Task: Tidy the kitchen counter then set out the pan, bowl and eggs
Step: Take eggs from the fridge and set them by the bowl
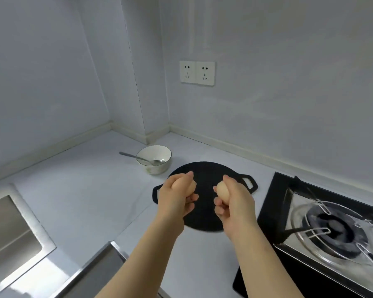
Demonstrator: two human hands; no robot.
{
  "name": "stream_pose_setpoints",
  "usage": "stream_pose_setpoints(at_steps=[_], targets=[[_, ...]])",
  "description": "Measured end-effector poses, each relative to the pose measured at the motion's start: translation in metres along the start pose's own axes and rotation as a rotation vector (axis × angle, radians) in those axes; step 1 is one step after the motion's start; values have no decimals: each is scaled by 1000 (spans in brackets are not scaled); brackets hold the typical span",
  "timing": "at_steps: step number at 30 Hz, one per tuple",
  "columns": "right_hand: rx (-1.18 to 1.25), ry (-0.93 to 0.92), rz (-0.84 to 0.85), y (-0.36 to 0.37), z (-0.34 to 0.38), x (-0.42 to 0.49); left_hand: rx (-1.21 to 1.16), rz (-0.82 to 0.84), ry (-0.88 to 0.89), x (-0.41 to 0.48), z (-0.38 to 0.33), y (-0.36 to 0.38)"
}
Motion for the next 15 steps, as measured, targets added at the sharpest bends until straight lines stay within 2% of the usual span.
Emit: stream_pose_setpoints(at_steps=[6, 15], targets=[[-170, 65, 42, 56, -33, 41, 48, -76, -27, 58, -13, -40], [-343, 202, 242, 148, -98, 82, 44, -220, -82, 129, -33, -138]])
Point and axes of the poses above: each hand's wrist, its own x-axis towards the middle knuckle, its own y-axis out of the palm, z = x × y, the point moved 4 cm from there along x, towards the middle knuckle, and after that the axes turned 13 degrees about -y, right-handed, at the moved point
